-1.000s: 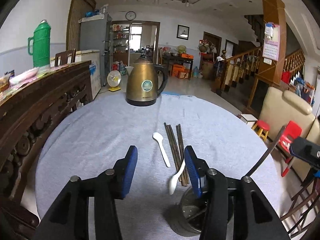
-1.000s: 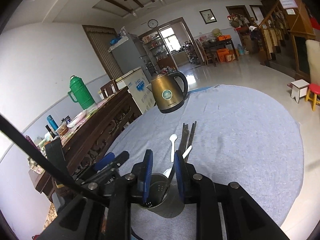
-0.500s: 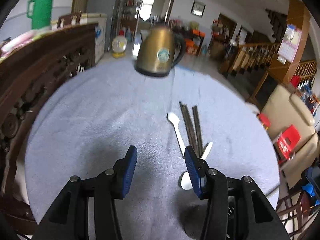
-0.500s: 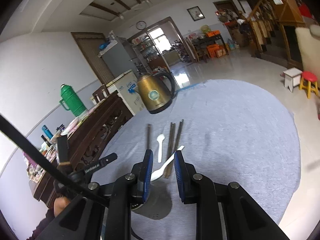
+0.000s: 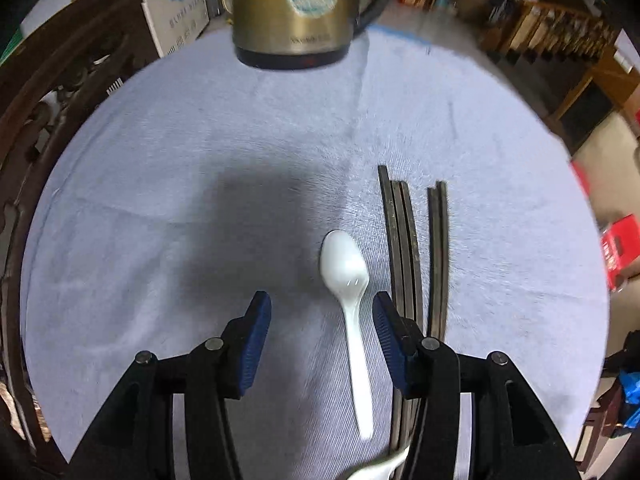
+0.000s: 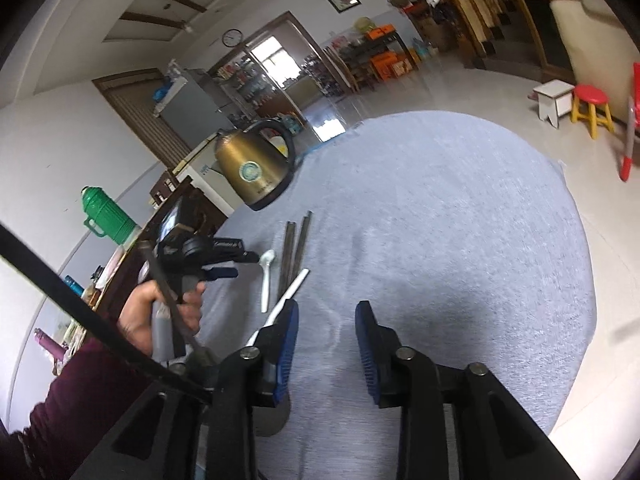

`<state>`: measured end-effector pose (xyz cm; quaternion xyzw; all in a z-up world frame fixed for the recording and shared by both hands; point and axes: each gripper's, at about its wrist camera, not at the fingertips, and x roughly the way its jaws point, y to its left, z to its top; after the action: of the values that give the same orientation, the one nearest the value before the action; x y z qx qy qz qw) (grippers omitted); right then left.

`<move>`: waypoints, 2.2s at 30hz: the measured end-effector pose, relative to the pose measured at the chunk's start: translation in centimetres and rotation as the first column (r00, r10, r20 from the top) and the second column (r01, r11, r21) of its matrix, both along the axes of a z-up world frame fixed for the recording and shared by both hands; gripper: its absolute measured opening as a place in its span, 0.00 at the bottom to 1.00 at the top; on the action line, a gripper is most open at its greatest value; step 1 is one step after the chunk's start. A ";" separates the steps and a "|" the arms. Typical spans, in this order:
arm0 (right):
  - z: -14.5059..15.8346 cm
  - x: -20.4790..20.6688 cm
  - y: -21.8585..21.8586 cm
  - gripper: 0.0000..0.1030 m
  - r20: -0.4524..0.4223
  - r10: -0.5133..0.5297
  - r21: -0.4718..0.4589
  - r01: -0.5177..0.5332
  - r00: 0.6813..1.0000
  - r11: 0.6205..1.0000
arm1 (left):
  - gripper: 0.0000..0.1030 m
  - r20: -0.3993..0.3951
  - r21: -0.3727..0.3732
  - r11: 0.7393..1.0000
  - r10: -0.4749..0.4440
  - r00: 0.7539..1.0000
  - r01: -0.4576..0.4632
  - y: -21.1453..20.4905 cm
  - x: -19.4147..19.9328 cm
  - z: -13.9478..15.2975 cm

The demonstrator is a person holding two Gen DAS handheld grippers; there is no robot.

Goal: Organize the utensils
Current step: 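Grasp another white spoon from the cloth with the left tool, then lower the spoon into the grey cup and open the left tool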

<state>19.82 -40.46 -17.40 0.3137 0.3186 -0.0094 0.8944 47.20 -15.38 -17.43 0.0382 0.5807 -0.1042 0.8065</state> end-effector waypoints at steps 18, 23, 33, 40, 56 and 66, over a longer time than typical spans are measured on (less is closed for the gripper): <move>-2.2 -0.4 -1.1 0.32 -0.039 0.010 0.061 -0.008 0.999 0.998 | 0.31 0.166 -0.034 0.999 -0.031 0.986 0.037 -0.4 -2.8 1.3; -2.0 -0.8 0.3 0.32 -0.033 0.028 0.058 -0.026 0.999 0.998 | 0.31 0.335 -0.124 0.991 -0.005 0.942 0.049 2.8 -8.6 7.3; 0.3 -2.2 4.0 0.32 0.017 0.073 0.011 -0.073 0.997 0.997 | 0.31 0.636 -0.226 0.966 0.049 0.770 0.126 7.2 -22.2 15.0; 1.4 -3.6 5.8 0.32 0.027 0.094 -0.030 -0.093 0.995 0.995 | 0.31 0.623 -0.214 0.971 0.050 0.781 0.108 6.6 -22.6 10.6; 0.8 -3.9 5.8 0.47 0.018 0.079 0.004 -0.079 0.997 0.997 | 0.37 0.684 -0.141 0.967 -0.061 0.727 0.213 8.5 -28.7 8.5; -2.3 -2.4 3.9 0.47 -0.038 0.037 0.069 -0.034 0.999 0.997 | 0.49 0.662 -0.194 0.973 0.037 0.748 0.123 15.3 -26.6 8.9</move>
<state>17.45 -36.61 -19.70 0.3384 0.3418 0.0112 0.8767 20.62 -0.07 -8.52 -0.0057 0.2408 -0.1678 0.9559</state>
